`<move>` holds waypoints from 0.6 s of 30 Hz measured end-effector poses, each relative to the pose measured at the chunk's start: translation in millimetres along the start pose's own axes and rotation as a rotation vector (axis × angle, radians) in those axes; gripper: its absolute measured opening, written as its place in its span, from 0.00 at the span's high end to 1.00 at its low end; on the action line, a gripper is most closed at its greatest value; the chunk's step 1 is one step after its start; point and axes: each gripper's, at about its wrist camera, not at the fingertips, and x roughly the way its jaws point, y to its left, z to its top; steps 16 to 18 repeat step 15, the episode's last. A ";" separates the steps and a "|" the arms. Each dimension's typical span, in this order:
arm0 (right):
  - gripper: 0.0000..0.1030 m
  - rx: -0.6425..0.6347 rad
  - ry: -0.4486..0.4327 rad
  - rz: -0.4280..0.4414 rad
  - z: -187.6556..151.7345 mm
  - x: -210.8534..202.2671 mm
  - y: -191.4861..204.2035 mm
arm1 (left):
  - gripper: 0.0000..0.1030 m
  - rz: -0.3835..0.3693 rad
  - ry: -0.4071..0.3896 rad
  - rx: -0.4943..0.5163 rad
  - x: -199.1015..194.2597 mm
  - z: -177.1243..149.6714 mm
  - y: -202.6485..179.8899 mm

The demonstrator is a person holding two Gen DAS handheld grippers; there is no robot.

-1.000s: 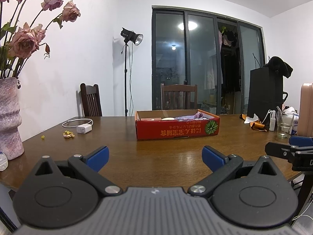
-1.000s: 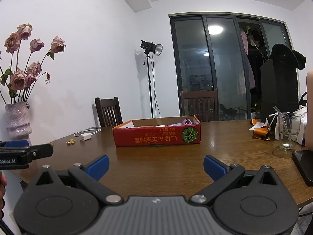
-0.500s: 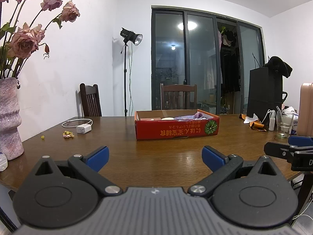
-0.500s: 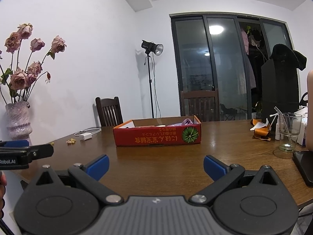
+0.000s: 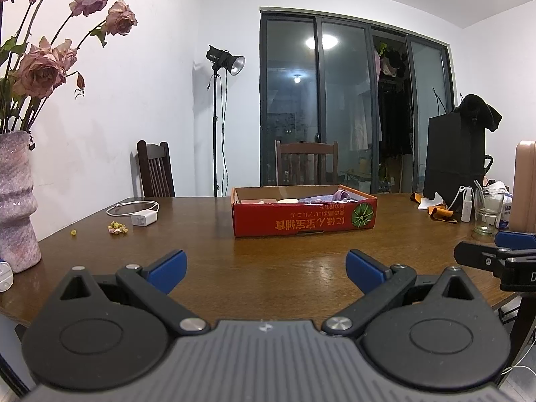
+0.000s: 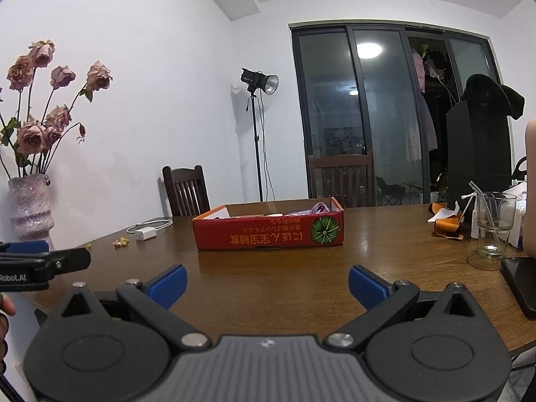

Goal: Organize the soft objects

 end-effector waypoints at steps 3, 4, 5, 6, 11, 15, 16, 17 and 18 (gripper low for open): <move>0.00 -0.001 -0.006 0.001 0.4 -1.3 -0.7 | 0.00 0.001 -0.002 0.002 0.1 0.1 -0.1; 0.00 0.000 -0.010 0.000 0.4 -1.9 -0.9 | 0.00 0.002 -0.005 0.006 -0.3 0.2 -0.7; 0.00 0.000 -0.015 -0.002 0.7 -2.4 -0.6 | 0.00 0.002 -0.009 0.010 -1.0 0.0 -2.0; 0.00 0.001 -0.019 -0.002 0.7 -3.2 -0.8 | 0.00 0.002 -0.013 0.013 -1.6 -0.1 -2.9; 0.00 0.003 -0.036 -0.006 1.2 -5.8 -1.0 | 0.00 -0.012 -0.031 0.017 -5.2 -1.6 -6.4; 0.00 0.003 -0.035 -0.005 1.2 -5.7 -1.1 | 0.00 0.000 -0.045 0.000 -4.9 -1.7 -6.0; 0.00 0.003 -0.035 -0.005 1.2 -5.7 -1.1 | 0.00 0.000 -0.045 0.000 -4.9 -1.7 -6.0; 0.00 0.003 -0.035 -0.005 1.2 -5.7 -1.1 | 0.00 0.000 -0.045 0.000 -4.9 -1.7 -6.0; 0.00 0.003 -0.035 -0.005 1.2 -5.7 -1.1 | 0.00 0.000 -0.045 0.000 -4.9 -1.7 -6.0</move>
